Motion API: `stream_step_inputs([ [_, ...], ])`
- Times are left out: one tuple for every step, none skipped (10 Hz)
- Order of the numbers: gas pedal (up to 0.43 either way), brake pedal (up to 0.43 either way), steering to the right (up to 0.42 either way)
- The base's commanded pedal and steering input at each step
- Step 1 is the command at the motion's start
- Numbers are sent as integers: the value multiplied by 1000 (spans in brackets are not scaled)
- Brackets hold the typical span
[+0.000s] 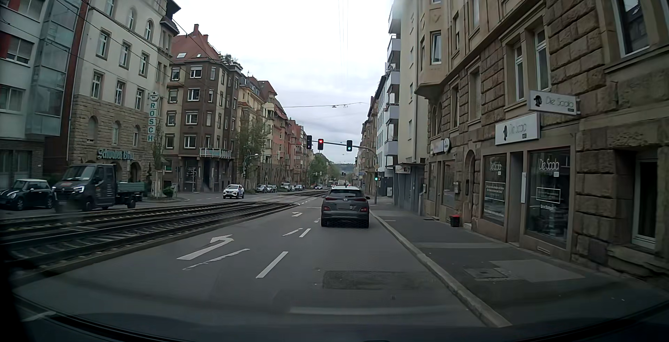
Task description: Follow the waypoints while adhering to traffic rules and regulations
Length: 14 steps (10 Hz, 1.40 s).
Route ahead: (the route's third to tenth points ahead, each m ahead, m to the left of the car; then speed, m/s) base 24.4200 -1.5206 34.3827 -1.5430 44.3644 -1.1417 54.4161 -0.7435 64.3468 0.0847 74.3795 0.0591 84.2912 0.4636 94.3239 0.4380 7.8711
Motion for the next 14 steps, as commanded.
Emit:
stream_step_inputs([
  [59,0,3],
  [59,0,3],
  [59,0,2],
  [59,0,2],
  [59,0,2],
  [59,0,2],
  [59,0,2],
  [59,0,2],
  [47,0,2],
  [47,0,1],
  [47,0,3],
  [47,0,3],
  [39,0,1],
  [39,0,1],
])
